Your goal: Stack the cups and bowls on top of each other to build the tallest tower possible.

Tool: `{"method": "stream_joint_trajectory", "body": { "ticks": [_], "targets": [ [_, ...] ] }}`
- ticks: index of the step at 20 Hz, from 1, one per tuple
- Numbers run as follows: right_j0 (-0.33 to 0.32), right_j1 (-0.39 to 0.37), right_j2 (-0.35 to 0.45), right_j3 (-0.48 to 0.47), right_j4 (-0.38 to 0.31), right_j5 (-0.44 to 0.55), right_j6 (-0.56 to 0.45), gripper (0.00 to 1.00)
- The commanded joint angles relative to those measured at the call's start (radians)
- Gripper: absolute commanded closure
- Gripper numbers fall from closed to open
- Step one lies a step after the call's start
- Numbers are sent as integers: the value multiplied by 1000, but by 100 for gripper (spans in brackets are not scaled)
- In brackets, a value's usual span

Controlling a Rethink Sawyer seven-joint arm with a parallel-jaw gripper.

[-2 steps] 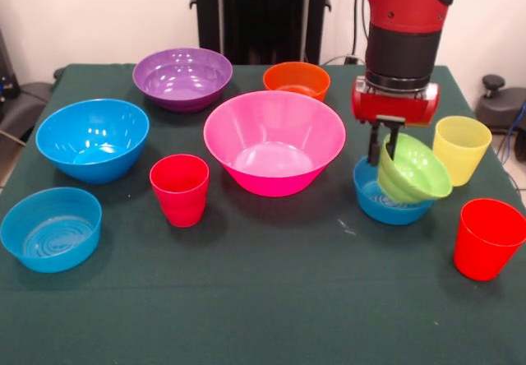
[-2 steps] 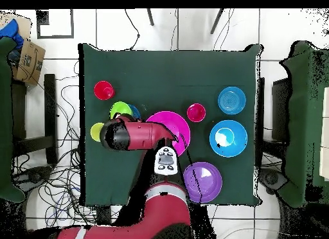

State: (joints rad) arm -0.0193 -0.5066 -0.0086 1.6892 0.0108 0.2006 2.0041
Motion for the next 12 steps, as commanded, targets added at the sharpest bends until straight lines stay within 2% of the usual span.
{"method": "stream_joint_trajectory", "body": {
  "ticks": [1, 12],
  "targets": [
    [22, 44, 19, -58, 23, 47, 123, 0],
    [-3, -7, 48, 8, 15, 41, 117, 0]
  ]
}}
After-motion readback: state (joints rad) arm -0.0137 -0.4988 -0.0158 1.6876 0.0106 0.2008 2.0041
